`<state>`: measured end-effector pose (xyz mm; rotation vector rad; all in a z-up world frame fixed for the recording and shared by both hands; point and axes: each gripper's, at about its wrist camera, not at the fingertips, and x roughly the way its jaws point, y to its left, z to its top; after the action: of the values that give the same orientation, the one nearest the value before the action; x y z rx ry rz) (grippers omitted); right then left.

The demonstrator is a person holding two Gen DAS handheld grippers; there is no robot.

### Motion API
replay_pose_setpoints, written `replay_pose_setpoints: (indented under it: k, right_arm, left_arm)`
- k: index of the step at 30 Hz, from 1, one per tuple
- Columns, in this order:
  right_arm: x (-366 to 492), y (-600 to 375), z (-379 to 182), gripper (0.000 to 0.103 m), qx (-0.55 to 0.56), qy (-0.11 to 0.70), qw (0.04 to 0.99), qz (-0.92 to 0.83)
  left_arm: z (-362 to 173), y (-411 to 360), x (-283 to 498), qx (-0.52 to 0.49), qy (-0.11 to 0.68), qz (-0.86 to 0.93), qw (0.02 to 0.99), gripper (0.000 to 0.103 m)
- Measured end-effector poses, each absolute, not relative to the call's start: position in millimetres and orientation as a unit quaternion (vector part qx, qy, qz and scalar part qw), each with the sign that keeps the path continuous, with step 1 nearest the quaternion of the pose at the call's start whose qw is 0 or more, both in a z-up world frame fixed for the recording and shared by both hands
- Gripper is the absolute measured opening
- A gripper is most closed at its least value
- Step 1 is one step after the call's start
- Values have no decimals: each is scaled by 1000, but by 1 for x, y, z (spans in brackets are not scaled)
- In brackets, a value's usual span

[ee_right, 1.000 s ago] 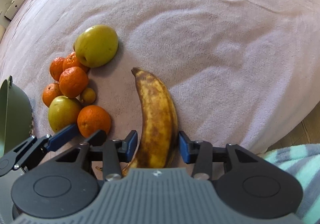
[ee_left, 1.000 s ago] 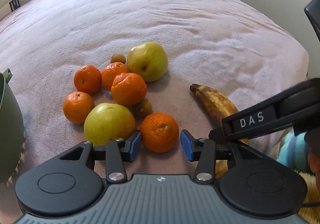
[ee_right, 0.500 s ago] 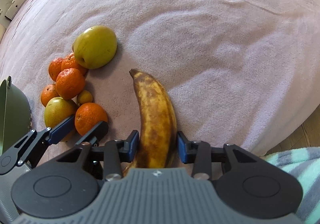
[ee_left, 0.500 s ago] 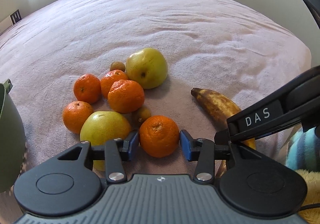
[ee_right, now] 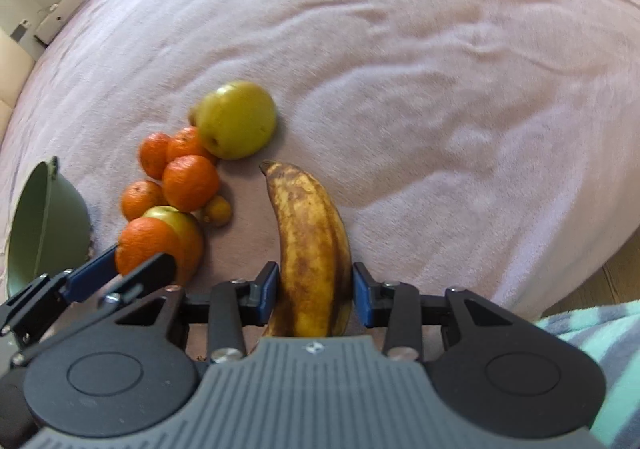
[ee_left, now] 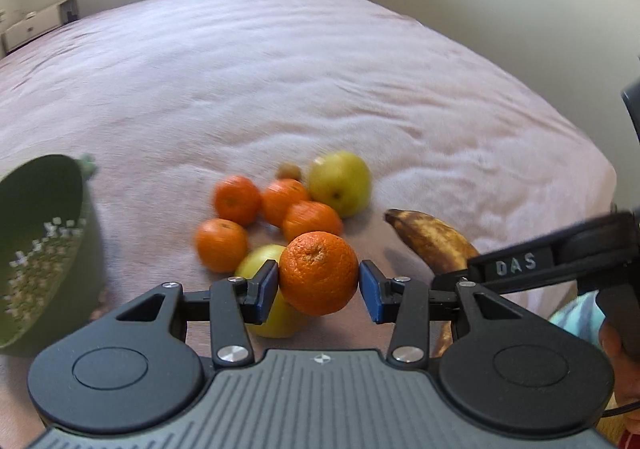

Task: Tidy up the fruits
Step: 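Carry banana and mandarin into the green colander and open both grippers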

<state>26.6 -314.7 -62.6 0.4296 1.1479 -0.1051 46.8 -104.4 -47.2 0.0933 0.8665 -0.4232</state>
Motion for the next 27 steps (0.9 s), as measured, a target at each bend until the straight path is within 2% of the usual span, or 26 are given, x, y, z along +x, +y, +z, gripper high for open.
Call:
replay_pose_setpoints:
  k: [11, 20, 27]
  right_arm:
    - [34, -263, -14, 36, 129, 489, 863, 13]
    - [72, -189, 32, 36, 61, 456, 879, 128]
    - [110, -127, 46, 36, 33, 434, 878, 200]
  left_arm:
    - [-12, -39, 59, -8, 414, -126, 902, 50]
    - [8, 22, 78, -47, 403, -50, 913, 50]
    - [11, 71, 92, -110, 393, 5, 913, 50]
